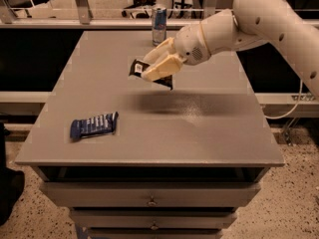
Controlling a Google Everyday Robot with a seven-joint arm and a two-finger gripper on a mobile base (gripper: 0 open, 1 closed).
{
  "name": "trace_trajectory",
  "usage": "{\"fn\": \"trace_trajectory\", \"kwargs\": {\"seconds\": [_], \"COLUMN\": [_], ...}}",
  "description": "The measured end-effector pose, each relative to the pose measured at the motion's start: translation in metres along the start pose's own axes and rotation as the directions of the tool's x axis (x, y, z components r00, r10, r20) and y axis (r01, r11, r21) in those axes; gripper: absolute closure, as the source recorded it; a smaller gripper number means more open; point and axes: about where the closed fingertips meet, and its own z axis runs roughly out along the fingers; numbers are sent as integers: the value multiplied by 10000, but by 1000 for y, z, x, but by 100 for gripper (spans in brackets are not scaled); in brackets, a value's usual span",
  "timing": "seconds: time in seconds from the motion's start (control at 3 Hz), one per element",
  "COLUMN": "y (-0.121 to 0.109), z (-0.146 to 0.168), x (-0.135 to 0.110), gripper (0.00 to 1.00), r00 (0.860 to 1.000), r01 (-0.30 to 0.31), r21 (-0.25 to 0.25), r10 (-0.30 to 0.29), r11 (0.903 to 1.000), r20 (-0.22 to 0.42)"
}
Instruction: Move rxbar chocolate near rxbar blueberry
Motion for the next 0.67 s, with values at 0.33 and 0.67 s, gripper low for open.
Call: {"fn": "trace_trajectory", "kwargs": {"seconds": [0.33, 0.67], "y": [13, 25], "z": [35, 56], "x": [-1, 4], "gripper": [100, 100], "r00": [9977, 9934], "r01": [-508, -960], "r21": [-110, -165], "r10": [512, 969], "r11": [9987, 9952], "r20": [453, 622]}}
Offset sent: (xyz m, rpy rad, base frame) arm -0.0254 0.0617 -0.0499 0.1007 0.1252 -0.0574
